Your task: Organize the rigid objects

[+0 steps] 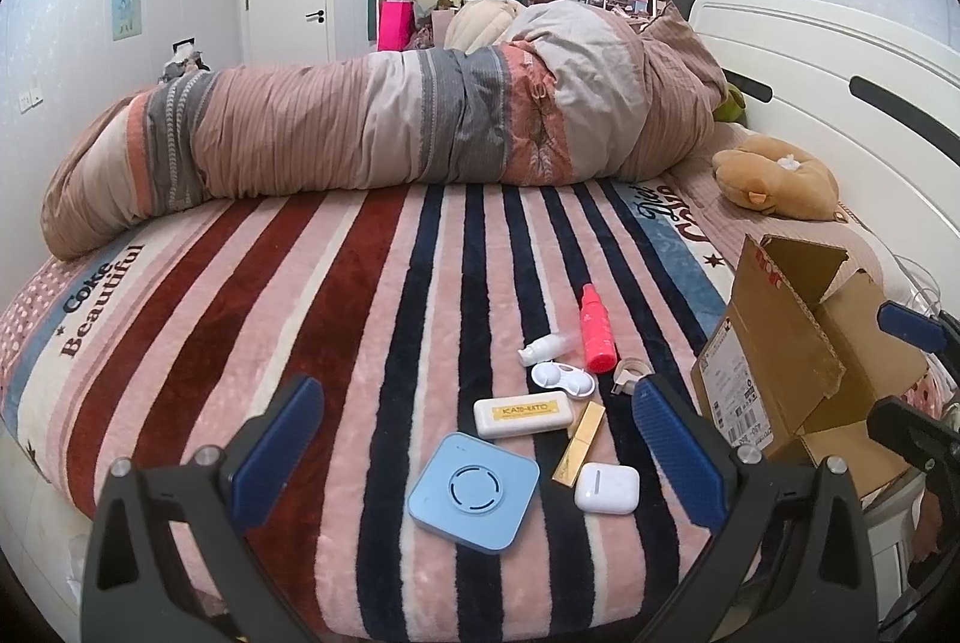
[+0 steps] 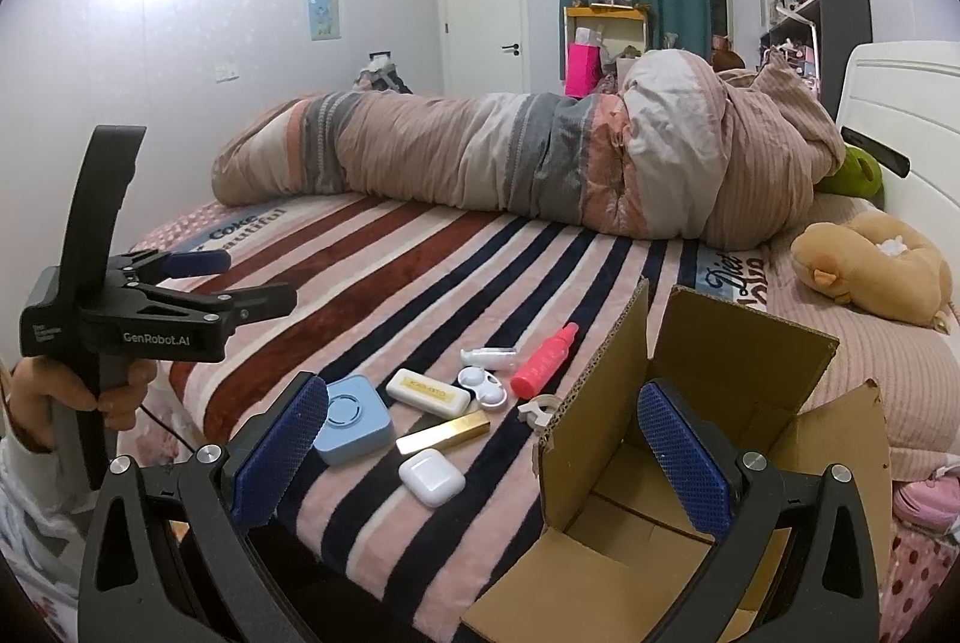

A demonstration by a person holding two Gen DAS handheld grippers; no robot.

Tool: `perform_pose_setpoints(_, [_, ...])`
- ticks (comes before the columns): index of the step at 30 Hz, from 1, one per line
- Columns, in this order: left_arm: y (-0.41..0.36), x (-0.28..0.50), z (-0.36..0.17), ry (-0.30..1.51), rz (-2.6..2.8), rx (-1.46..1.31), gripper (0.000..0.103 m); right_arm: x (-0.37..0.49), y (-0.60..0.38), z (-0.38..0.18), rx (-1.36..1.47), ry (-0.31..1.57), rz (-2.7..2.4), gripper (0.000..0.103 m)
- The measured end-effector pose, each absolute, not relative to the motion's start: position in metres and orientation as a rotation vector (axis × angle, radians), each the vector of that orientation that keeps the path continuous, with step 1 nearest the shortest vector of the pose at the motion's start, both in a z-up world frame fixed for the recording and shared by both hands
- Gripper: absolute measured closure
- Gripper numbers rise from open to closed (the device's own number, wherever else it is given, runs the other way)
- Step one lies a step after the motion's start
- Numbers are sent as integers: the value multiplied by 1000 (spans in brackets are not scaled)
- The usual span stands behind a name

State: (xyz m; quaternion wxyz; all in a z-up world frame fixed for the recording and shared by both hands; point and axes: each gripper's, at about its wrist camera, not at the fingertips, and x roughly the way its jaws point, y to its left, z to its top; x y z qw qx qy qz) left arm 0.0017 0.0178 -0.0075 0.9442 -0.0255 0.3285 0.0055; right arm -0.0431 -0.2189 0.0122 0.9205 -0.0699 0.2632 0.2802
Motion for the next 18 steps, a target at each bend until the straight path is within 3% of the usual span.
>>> perform_pose_setpoints(13, [62, -3, -22, 655, -37, -29, 1, -32, -164, 17, -234, 572, 677, 0])
perform_pose_setpoints(18, [103, 0, -48, 690, 17, 40, 1, -4, -81, -20, -293, 753, 863, 0])
